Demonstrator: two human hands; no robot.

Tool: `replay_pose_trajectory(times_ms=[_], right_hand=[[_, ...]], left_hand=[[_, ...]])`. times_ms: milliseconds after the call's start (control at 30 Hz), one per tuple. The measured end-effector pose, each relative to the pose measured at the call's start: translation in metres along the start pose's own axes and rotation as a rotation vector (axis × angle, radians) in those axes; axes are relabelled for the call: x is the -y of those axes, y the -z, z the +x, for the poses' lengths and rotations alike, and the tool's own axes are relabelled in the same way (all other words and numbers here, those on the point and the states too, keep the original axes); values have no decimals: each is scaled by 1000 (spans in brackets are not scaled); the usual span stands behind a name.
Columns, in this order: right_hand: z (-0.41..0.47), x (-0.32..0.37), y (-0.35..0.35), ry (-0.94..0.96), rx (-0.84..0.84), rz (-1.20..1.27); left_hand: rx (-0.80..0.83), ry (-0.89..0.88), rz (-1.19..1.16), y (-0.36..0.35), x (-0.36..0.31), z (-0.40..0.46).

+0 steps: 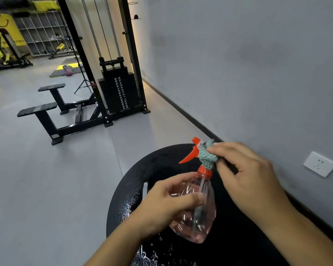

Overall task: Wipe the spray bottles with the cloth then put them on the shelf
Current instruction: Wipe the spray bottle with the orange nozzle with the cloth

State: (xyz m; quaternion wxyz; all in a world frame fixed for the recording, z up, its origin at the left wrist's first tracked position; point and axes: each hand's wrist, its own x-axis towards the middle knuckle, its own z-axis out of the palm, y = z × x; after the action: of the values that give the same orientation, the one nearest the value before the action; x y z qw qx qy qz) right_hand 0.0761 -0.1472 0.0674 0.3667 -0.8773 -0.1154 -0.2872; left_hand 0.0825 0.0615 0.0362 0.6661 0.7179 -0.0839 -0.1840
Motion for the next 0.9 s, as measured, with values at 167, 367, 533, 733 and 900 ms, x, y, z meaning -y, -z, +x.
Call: replay_pose_trajectory(times_ms=[167,367,533,733,900], right_hand=[[-2,-5,-4,-19,82,-92],[-5,1,-5,-41,79,-88],[1,-16,-2,-117,-13,-89],[-6,-6,-12,-30,75,-75],[1,-17,-8,-66,47,-73]], left_hand=[[19,1,21,0,2,1],[47,4,32,-2,0,3],[73,13,89,-5,2,3],[99,-12,143,-8,-4,0],[71,-1,173,-6,-4,0]])
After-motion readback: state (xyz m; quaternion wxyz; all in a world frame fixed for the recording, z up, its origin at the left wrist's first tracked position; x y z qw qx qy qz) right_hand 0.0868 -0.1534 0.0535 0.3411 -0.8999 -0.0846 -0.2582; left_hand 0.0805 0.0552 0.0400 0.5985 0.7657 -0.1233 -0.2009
